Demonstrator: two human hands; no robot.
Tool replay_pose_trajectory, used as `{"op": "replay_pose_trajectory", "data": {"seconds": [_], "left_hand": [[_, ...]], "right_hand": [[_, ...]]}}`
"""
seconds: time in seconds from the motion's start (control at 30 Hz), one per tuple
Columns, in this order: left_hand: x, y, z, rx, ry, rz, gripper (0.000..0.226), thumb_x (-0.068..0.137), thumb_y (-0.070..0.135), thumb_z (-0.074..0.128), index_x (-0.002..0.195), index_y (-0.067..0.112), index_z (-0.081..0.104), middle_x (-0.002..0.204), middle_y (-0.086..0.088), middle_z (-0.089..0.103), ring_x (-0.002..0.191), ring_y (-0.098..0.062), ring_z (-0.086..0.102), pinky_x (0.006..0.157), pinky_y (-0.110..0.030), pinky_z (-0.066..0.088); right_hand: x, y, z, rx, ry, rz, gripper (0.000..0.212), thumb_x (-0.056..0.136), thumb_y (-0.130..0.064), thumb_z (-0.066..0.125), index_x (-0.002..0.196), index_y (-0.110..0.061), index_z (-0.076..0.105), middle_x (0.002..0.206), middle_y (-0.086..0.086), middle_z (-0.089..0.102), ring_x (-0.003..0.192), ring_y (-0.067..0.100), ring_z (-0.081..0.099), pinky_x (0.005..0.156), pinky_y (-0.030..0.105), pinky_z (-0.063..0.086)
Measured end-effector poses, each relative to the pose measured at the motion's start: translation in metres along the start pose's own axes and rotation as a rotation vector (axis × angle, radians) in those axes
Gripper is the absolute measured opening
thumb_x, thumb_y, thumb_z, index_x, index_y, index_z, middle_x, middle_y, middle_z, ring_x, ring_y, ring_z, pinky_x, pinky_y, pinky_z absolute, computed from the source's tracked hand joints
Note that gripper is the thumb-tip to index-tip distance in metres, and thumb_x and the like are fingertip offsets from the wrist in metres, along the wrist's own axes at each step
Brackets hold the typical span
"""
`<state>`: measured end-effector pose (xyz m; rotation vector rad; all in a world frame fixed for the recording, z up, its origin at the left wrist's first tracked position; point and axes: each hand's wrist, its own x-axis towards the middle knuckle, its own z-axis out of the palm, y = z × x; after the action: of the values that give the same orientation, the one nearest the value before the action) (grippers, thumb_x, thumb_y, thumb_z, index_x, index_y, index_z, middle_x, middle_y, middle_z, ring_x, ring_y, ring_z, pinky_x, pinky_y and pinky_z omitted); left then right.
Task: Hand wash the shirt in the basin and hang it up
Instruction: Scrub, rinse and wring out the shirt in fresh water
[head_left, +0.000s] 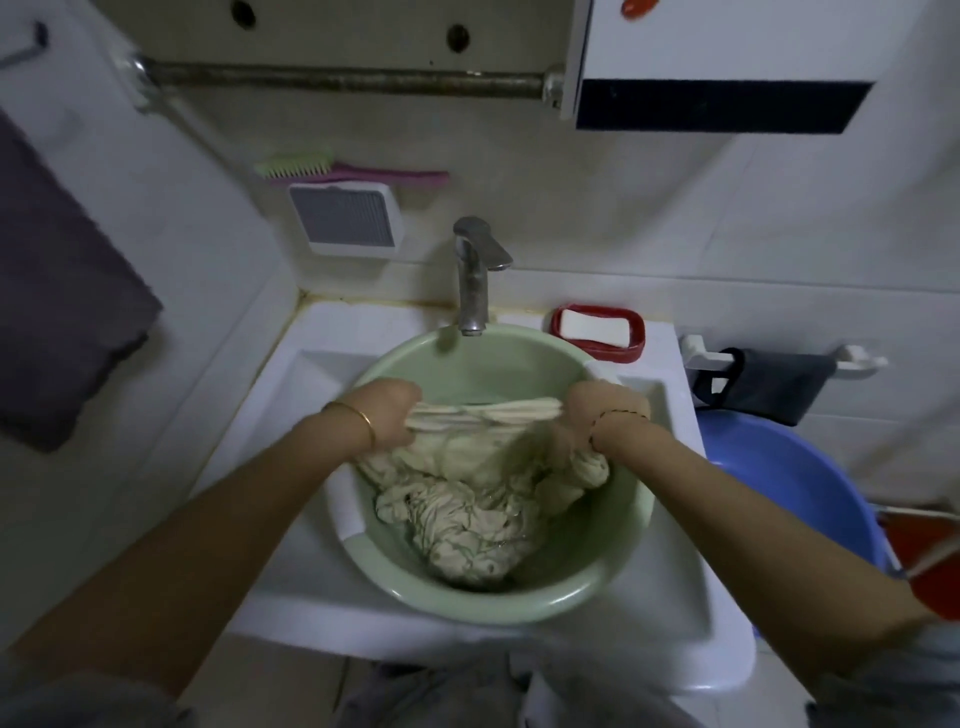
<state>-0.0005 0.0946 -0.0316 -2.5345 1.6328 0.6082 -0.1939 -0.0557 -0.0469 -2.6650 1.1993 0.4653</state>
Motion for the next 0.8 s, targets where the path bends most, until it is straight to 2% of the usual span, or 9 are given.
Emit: {"op": "replay_pose_trajectory", "data": {"seconds": [0.1,0.17,0.27,0.37,0.47,0.57,0.63,0.7,0.8], "left_hand": [[0.001,0.005,-0.008,-0.125,0.336,-0.099,0.017,0.09,0.014,0.052,0.103,0.006,0.06,0.104,-0.022,0.058,0.098,-0.037,0.058,0.079,-0.036,0.046],[-0.002,0.014,-0.023,-0.28,0.427,-0.124,0.017,0.092,0.013,0.048,0.104,0.008,0.057,0.103,-0.021,0.058,0.096,-0.036,0.057,0.076,-0.035,0.044],[-0.009,0.029,-0.047,-0.432,0.532,-0.127,0.02,0.091,0.009,0.045,0.109,0.006,0.054,0.102,-0.019,0.058,0.099,-0.035,0.056,0.073,-0.032,0.038],[-0.024,0.047,-0.073,-0.512,0.66,-0.074,0.02,0.091,0.005,0.043,0.109,0.008,0.051,0.095,-0.012,0.054,0.089,-0.026,0.052,0.068,-0.027,0.031],[-0.042,0.066,-0.104,-0.591,0.803,0.02,0.022,0.089,0.001,0.04,0.107,0.011,0.049,0.093,-0.007,0.051,0.086,-0.02,0.048,0.066,-0.026,0.031],[-0.058,0.087,-0.136,-0.658,0.921,0.139,0.028,0.086,-0.002,0.04,0.109,0.01,0.052,0.09,-0.003,0.053,0.084,-0.017,0.051,0.067,-0.024,0.035],[-0.068,0.096,-0.152,-0.641,1.015,0.208,0.026,0.086,-0.002,0.04,0.104,0.013,0.051,0.083,0.002,0.049,0.073,-0.011,0.046,0.06,-0.014,0.034],[-0.076,0.1,-0.163,-0.581,1.101,0.24,0.024,0.085,-0.001,0.041,0.103,0.01,0.052,0.082,0.001,0.048,0.071,-0.009,0.041,0.059,-0.008,0.033],[-0.07,0.093,-0.157,-0.494,1.045,0.226,0.014,0.084,0.003,0.045,0.094,0.011,0.052,0.081,-0.006,0.051,0.074,-0.017,0.045,0.057,-0.019,0.032]], "right_hand": [[-0.011,-0.006,-0.026,0.586,0.113,0.015,0.029,0.097,-0.025,0.042,0.11,-0.01,0.063,0.115,0.014,0.063,0.106,0.03,0.057,0.089,0.035,0.043],[-0.019,-0.01,-0.043,0.883,0.148,-0.01,0.034,0.098,-0.022,0.042,0.121,-0.003,0.059,0.123,0.017,0.059,0.112,0.03,0.054,0.089,0.032,0.041],[-0.028,-0.016,-0.063,1.163,0.206,-0.022,0.029,0.096,-0.016,0.048,0.118,-0.002,0.059,0.102,0.009,0.059,0.092,0.02,0.053,0.083,0.033,0.044],[-0.048,-0.025,-0.087,1.394,0.282,-0.1,0.005,0.081,-0.016,0.058,0.086,-0.017,0.06,0.074,-0.004,0.054,0.069,0.012,0.052,0.07,0.03,0.046],[-0.07,-0.028,-0.116,1.572,0.359,-0.202,0.028,0.055,-0.014,0.046,0.078,-0.021,0.06,0.06,-0.009,0.058,0.057,0.006,0.054,0.053,0.018,0.043],[-0.085,-0.03,-0.142,1.588,0.427,-0.271,0.02,0.066,-0.007,0.048,0.077,-0.017,0.061,0.071,0.005,0.058,0.067,0.02,0.054,0.062,0.026,0.041],[-0.094,-0.031,-0.158,1.564,0.53,-0.318,0.026,0.082,0.003,0.045,0.074,-0.016,0.061,0.069,0.004,0.056,0.069,0.02,0.052,0.062,0.028,0.042],[-0.1,-0.029,-0.166,1.429,0.623,-0.406,0.018,0.081,-0.003,0.047,0.077,-0.008,0.064,0.073,0.003,0.06,0.074,0.018,0.055,0.069,0.029,0.046],[-0.094,-0.025,-0.16,1.094,0.587,-0.349,0.025,0.083,-0.013,0.052,0.089,0.009,0.063,0.084,0.02,0.063,0.08,0.025,0.055,0.072,0.033,0.043]]}}
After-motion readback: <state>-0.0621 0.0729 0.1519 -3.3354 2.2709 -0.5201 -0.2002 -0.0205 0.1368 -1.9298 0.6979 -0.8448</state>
